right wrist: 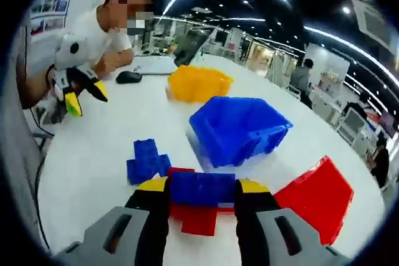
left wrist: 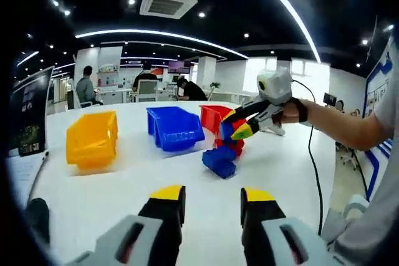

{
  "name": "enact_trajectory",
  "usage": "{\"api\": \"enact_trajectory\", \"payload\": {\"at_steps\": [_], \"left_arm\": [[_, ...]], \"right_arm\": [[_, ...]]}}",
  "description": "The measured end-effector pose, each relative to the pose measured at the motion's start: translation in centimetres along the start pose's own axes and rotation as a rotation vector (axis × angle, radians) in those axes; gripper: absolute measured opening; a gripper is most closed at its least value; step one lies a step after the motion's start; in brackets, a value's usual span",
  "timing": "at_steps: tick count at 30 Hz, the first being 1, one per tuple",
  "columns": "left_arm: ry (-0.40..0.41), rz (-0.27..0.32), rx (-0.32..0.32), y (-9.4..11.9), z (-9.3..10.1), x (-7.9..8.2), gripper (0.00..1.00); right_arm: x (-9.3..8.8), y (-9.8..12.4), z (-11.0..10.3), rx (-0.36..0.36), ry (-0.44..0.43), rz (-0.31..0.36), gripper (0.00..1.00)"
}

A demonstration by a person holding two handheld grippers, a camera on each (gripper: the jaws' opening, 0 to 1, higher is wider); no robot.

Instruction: Take apart the toy blocks one by one and place each separated block into its matching bin, sorting the blocks by their type until all the connected pieces are disassembled and separated into the correct bins

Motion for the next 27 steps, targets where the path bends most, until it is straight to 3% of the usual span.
{"api": "enact_trajectory", "payload": {"at_steps": [4,8,13,16,20,23,26,27], "left_arm": [[-0.008,0.004,-0.023,-0.1,0.6,0.2,0.37],[-0.033,0.012,-0.064,-0.3,1.6,1.0,0.36],[-0.089,0.045,-0.126,-1.2,3.4,3.0,0.36],[-0.124,0.064,-0.156,-2.0,4.6,4.2,0.36],[-0.169,0.069,-0.192,-3.1,6.2,5.0,0.36],[-0.219,0.058,-0.209,-3.8,7.2,5.1,0.36],[-0.253,0.034,-0.229,-5.0,8.3,4.8,0.36],[-0.253,0.024,-0.237,-5.4,8.7,4.6,0.36]], "right_arm": [[-1.6,1.5,-1.4,0.081,-0.182,0.091,0.42],[-2.5,2.6,-2.6,0.113,-0.205,0.109,0.42],[-2.4,2.9,-3.6,0.112,-0.167,0.067,0.42],[-2.0,2.6,-3.7,0.090,-0.139,0.043,0.42],[-1.6,2.9,-3.3,0.058,-0.007,-0.030,0.42],[-1.1,3.7,-3.7,0.051,0.160,-0.125,0.42],[-0.4,4.2,-4.3,0.049,0.251,-0.192,0.41],[-0.2,4.3,-4.5,0.051,0.244,-0.195,0.41]]}}
Point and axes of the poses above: the point that each gripper's makers call its tool centre point, and the gripper's own axes: y roughly backward along the fingers, z roughly to its right, x roughly out of its top, the point moved 7 cm from there along y, roughly backward along the fingers, and after that the axes turned 13 degrees about x, right-handed, at the moved point
